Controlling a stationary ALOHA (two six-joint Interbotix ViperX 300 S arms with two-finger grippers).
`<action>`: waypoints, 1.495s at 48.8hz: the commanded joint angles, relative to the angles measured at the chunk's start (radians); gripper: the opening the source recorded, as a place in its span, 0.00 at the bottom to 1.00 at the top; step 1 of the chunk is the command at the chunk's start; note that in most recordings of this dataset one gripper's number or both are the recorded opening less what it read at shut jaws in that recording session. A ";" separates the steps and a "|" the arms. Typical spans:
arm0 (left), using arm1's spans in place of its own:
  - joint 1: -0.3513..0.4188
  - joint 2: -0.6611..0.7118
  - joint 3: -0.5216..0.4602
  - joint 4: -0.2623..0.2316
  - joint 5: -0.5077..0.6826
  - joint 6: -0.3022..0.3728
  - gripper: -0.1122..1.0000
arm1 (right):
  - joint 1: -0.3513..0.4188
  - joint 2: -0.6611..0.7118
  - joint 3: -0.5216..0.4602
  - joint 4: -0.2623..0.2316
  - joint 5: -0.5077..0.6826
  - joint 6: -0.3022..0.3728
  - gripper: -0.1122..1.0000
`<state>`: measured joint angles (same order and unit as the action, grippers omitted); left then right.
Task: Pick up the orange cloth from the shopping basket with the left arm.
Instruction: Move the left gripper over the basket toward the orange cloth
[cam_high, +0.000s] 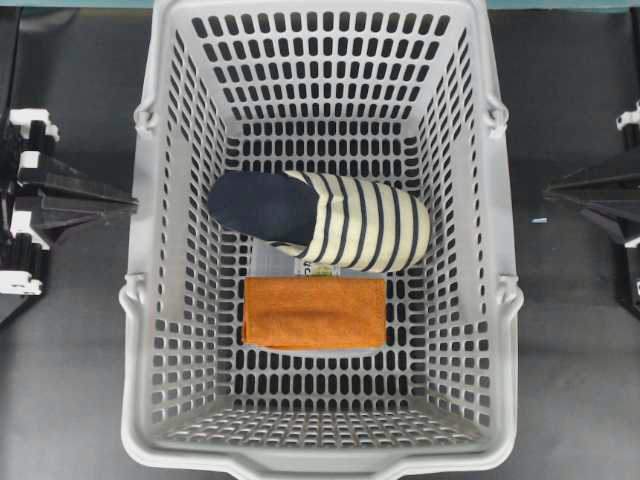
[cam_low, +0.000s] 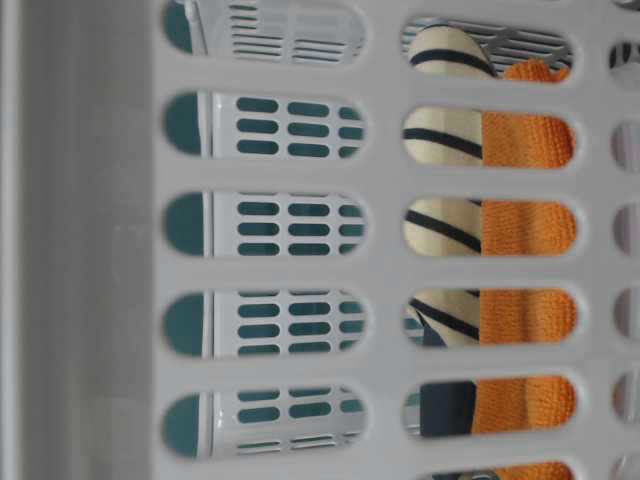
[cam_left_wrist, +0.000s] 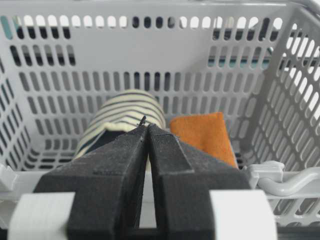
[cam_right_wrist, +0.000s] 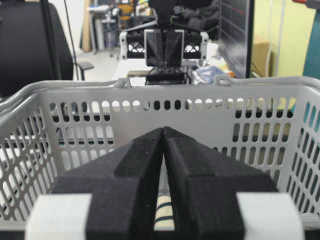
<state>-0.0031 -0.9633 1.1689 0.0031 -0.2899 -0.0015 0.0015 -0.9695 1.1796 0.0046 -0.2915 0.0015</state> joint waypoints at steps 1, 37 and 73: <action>-0.003 0.020 -0.063 0.040 0.034 -0.031 0.15 | 0.005 0.017 -0.006 0.002 -0.006 0.009 0.10; -0.086 0.641 -0.848 0.041 0.982 -0.078 0.10 | 0.006 0.008 -0.003 0.017 -0.005 0.041 0.10; -0.147 0.986 -1.115 0.041 1.178 -0.097 0.78 | 0.005 0.006 0.003 0.017 -0.005 0.040 0.10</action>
<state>-0.1350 0.0199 0.0629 0.0414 0.9235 -0.0951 0.0061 -0.9679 1.1904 0.0184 -0.2899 0.0430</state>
